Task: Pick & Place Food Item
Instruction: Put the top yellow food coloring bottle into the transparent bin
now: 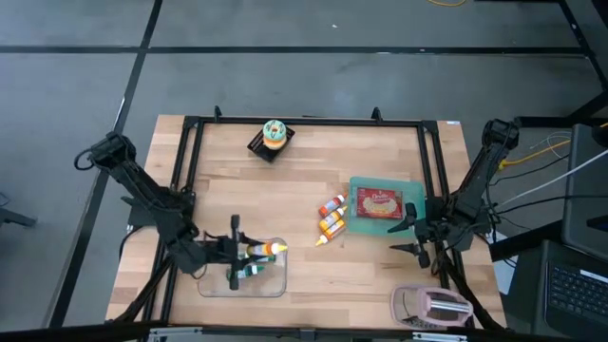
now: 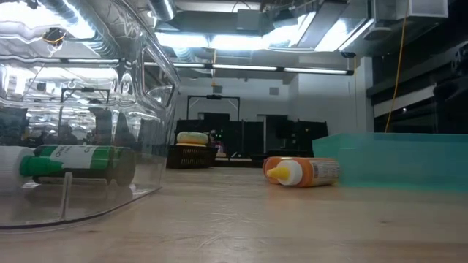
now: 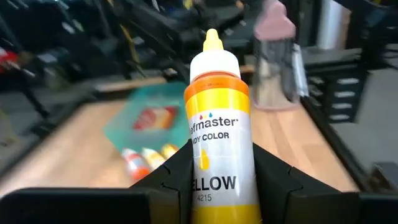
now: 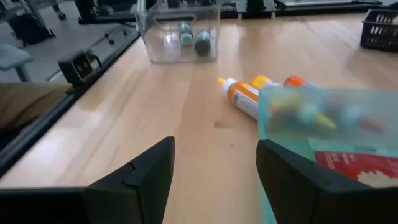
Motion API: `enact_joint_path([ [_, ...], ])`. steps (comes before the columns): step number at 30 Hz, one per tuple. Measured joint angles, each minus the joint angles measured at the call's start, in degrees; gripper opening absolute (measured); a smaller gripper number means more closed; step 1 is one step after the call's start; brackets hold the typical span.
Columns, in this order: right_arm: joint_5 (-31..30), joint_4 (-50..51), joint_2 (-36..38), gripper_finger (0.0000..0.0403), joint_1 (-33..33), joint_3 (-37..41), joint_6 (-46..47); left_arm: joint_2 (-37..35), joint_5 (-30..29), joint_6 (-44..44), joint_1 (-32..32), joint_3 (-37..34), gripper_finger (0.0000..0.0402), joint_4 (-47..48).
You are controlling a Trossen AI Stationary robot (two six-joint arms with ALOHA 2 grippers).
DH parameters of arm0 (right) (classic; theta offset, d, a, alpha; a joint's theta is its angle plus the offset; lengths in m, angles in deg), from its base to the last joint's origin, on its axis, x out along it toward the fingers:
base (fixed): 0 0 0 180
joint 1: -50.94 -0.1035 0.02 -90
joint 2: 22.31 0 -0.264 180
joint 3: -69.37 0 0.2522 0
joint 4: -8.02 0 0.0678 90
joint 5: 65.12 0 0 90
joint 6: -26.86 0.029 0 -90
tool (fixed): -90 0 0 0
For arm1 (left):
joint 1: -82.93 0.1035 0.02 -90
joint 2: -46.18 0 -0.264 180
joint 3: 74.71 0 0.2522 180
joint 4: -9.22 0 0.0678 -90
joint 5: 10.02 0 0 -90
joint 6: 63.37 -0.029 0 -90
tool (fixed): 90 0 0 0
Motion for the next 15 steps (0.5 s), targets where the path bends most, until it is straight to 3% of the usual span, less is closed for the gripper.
enact_joint_path([
  [9, -4.0, 1.4, -3.4, 0.0224, -1.6, 0.0, 2.7, 1.8, 10.8, 21.5, 0.3, 0.0, 0.011, 15.7],
  [15, -3.5, -1.7, -3.9, 0.0224, -3.0, 0.0, 3.4, 3.9, 13.2, 27.1, -1.1, 0.0, 0.011, 18.9],
])
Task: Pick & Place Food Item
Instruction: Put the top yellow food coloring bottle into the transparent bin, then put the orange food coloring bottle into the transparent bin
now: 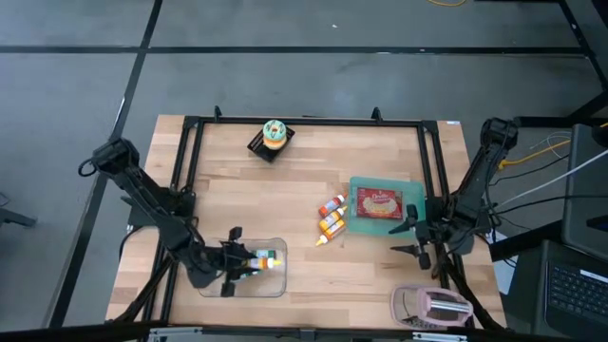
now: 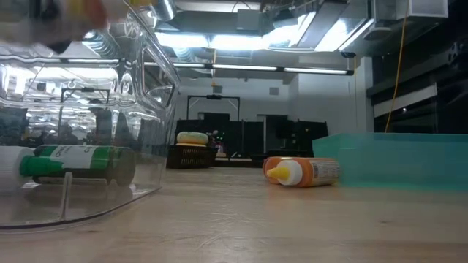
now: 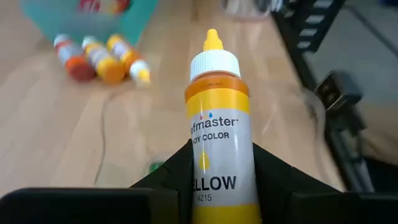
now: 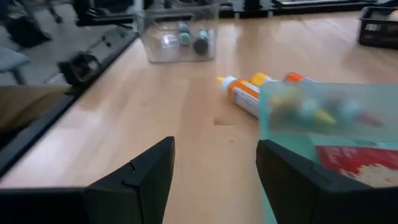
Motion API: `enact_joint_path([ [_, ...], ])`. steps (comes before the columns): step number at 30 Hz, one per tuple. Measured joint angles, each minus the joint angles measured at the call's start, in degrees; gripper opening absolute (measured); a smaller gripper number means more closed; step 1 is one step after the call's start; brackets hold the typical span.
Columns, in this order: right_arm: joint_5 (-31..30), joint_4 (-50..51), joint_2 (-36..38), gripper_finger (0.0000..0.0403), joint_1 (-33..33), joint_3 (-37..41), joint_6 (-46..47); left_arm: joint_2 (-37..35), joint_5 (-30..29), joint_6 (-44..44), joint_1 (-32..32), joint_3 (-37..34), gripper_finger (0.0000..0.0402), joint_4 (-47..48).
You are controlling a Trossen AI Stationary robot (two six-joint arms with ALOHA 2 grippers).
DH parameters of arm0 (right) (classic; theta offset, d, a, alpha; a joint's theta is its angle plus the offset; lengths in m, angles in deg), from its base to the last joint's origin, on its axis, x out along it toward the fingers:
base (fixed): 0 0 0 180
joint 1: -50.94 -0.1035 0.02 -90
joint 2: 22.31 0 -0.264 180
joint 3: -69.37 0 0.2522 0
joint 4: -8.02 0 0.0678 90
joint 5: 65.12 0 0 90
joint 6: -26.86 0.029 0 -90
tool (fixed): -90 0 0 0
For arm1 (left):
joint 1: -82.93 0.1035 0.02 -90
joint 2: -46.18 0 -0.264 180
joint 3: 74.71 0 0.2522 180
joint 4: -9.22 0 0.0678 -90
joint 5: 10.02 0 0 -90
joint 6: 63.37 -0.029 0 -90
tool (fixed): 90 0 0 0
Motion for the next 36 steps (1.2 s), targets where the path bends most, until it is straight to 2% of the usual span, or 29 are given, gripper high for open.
enact_joint_path([
  [4, 0.9, -4.2, 0.0, 0.0224, -1.2, 0.0, -3.0, 3.3, 2.1, 4.2, 0.3, 0.0, 0.011, 2.7],
  [13, 0.4, -4.5, 0.0, 0.0224, -1.4, 0.0, -3.8, 9.1, 10.8, 8.8, 1.9, 0.0, 0.0112, 2.5],
  [20, -0.5, -4.3, 0.0, 0.0224, -1.4, 0.0, -3.7, 7.5, 8.4, 9.7, 1.8, 0.0, 0.0222, 2.3],
  [24, -0.6, -4.3, 0.0, 0.0224, -1.4, 0.0, -3.7, 3.6, 5.9, 6.1, 1.8, 0.0, 0.0245, -0.7],
  [30, -1.8, -4.2, 0.0, 0.0224, -1.4, 0.0, -4.0, -2.9, -0.8, -6.0, 3.4, 0.0, 0.0242, -9.4],
  [33, -2.8, -4.2, 0.0, 0.0224, -1.4, 0.0, -4.4, -4.6, -0.1, -9.5, 7.3, 0.0, 0.0238, -12.2],
  [36, -3.5, -4.2, 0.0, 0.0224, -1.4, 0.0, -4.5, -4.2, 4.6, -9.5, 13.6, 0.9, 0.0234, -10.6],
])
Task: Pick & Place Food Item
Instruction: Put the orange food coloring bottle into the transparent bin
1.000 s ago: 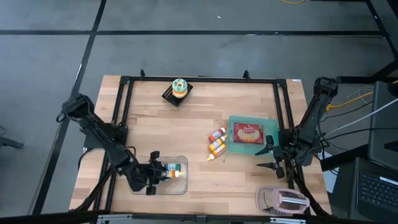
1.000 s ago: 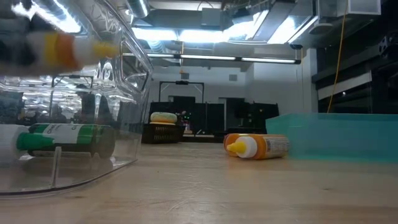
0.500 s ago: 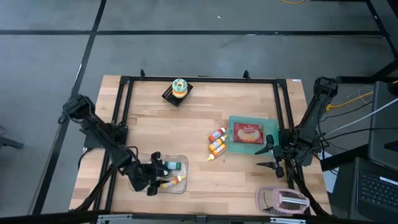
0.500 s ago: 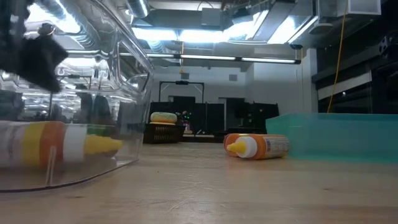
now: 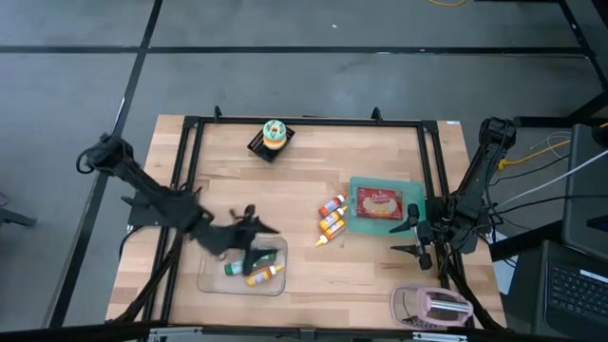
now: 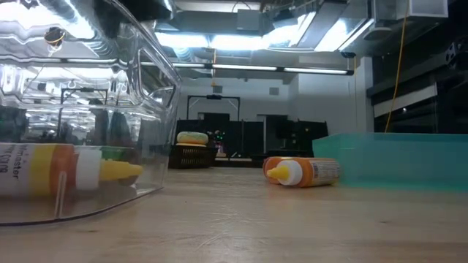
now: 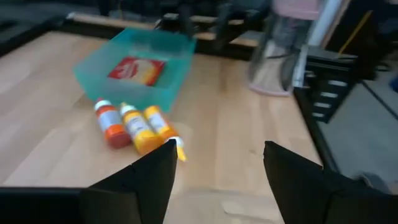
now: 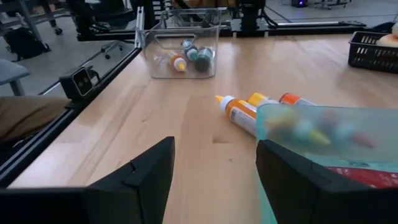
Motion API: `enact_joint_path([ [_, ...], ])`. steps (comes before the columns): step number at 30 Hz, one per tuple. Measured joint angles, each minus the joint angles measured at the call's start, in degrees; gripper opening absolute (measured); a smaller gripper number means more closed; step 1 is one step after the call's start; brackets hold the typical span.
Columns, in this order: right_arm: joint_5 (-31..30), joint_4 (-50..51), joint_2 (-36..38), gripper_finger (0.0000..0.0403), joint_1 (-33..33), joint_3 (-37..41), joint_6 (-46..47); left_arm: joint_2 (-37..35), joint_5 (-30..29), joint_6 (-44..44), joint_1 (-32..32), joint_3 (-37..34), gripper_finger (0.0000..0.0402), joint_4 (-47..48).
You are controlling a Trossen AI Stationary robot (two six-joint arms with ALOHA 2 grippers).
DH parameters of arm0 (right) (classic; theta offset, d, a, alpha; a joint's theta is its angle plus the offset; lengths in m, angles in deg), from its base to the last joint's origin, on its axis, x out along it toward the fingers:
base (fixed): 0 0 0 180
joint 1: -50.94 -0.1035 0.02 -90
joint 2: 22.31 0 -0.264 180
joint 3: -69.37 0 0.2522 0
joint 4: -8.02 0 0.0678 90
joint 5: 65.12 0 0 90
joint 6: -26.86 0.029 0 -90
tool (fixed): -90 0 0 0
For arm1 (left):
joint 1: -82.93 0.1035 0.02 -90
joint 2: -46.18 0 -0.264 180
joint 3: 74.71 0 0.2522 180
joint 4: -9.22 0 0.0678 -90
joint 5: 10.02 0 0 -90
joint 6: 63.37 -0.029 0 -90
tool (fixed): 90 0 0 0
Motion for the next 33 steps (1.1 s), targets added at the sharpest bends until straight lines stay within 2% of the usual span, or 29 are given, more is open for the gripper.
enact_joint_path([
  [8, -0.1, 0.0, 0.0, 0.0224, 0.0, 0.0, -0.5, 7.5, 8.8, -2.5, 14.8, 9.2, 0.023, 8.2],
  [11, -0.1, 0.2, 0.0, 0.0224, 0.0, 0.0, -0.6, 11.4, 11.2, -3.1, 19.0, 12.6, 0.0229, 11.9],
  [15, -0.1, 0.4, 0.0, 0.0224, 0.0, 0.0, -0.6, 17.3, 14.6, -2.8, 23.3, 15.8, 0.0229, 12.1],
  [25, -0.1, 0.4, 0.0, 0.0224, 0.0, 0.0, -0.6, 32.2, 19.2, -2.4, 30.0, 24.8, 0.0229, 12.8],
  [33, -0.3, 0.5, 0.0, 0.0224, 0.0, 0.0, -0.5, 38.8, 20.5, -2.8, 32.9, 31.7, 0.0229, 18.3],
])
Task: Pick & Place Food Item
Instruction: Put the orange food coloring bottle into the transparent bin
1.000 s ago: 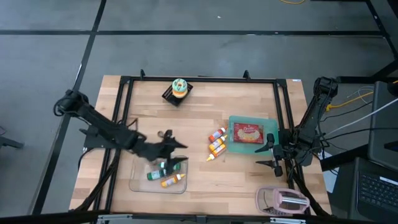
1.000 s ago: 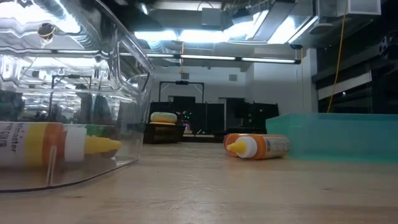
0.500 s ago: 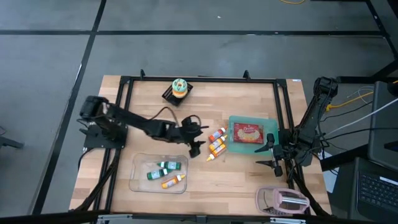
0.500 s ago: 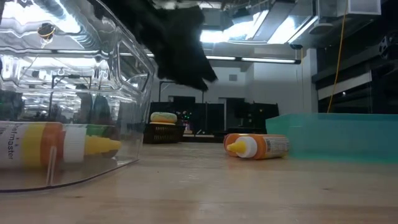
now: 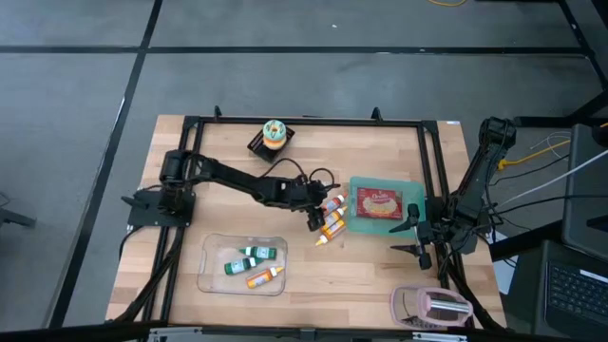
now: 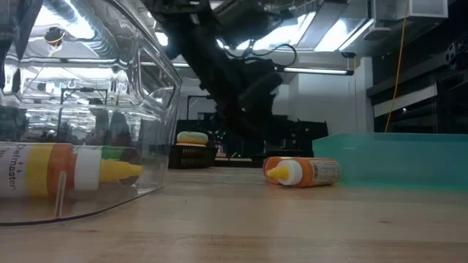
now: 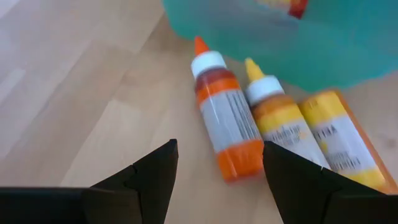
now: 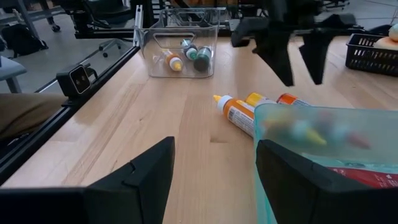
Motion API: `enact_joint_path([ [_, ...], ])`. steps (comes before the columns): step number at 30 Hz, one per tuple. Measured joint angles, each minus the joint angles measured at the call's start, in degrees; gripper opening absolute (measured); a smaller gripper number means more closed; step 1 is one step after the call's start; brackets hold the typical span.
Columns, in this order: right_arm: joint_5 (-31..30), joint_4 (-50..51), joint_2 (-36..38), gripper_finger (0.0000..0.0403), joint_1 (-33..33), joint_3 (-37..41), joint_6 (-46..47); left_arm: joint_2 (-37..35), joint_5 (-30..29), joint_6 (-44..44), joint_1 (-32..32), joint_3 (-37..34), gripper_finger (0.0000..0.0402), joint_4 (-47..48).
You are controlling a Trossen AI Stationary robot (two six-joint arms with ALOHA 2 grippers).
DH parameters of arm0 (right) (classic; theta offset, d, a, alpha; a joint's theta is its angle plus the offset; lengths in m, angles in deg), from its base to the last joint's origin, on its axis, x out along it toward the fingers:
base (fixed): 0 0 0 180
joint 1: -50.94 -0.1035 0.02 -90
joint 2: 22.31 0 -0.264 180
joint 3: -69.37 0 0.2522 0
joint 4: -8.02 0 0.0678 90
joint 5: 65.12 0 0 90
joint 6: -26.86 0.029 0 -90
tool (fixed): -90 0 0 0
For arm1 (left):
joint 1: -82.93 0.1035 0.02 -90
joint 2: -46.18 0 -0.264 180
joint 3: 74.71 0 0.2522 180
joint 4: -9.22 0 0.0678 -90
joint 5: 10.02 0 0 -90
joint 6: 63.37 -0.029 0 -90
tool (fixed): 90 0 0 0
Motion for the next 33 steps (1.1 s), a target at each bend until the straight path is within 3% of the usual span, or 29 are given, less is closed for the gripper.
enact_joint_path([
  [20, -0.3, 0.0, 0.0, 0.0224, 0.0, 0.0, 0.0, 4.2, 5.1, 0.8, 2.6, 1.8, 0.023, -2.1],
  [29, -1.3, -0.1, 0.0, 0.0224, 0.0, 0.0, 0.0, 7.8, 11.6, 2.8, 2.7, 2.0, 0.023, -4.1],
  [33, -1.3, 0.1, 0.0, 0.0224, 0.0, 0.0, 0.2, 9.6, 11.3, 3.6, 3.1, 2.1, 0.0229, -5.0],
])
